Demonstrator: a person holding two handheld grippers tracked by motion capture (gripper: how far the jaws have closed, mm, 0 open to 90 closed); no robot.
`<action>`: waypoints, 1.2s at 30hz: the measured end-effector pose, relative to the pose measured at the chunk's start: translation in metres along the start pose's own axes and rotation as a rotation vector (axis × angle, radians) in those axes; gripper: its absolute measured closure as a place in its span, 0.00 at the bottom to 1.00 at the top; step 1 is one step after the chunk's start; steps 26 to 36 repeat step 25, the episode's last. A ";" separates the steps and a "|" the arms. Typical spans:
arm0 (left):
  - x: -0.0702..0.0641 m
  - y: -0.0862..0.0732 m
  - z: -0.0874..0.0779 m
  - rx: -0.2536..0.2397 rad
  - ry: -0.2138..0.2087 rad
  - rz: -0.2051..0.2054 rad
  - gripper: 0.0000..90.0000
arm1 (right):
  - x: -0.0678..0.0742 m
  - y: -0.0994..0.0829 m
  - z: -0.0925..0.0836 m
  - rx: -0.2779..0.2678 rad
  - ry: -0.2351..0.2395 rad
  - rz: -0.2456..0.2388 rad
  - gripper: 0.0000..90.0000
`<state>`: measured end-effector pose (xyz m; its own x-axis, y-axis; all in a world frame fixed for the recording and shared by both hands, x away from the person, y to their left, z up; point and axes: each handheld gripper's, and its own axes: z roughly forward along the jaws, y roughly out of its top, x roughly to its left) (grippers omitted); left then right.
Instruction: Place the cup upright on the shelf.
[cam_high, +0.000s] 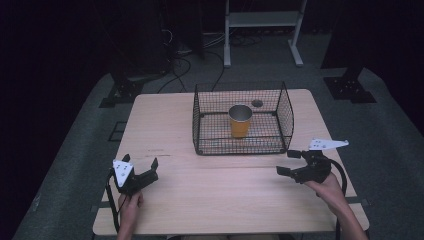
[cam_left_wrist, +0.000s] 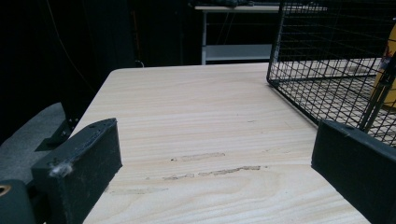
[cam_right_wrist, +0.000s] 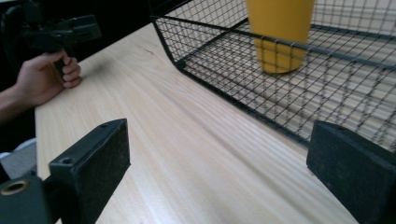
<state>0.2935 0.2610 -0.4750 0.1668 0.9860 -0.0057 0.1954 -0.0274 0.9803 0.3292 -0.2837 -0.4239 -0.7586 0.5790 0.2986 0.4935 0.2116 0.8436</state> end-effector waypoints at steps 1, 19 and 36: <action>0.000 0.000 0.000 0.000 0.000 0.000 0.01 | 0.000 0.000 0.000 0.000 0.000 0.000 0.06; -0.001 0.000 0.000 0.005 0.005 0.008 0.01 | 0.028 -0.040 -0.001 -0.105 0.004 0.056 0.06; -0.001 0.000 0.000 0.005 0.004 0.010 0.01 | 0.032 -0.056 -0.005 -0.138 0.011 0.083 0.06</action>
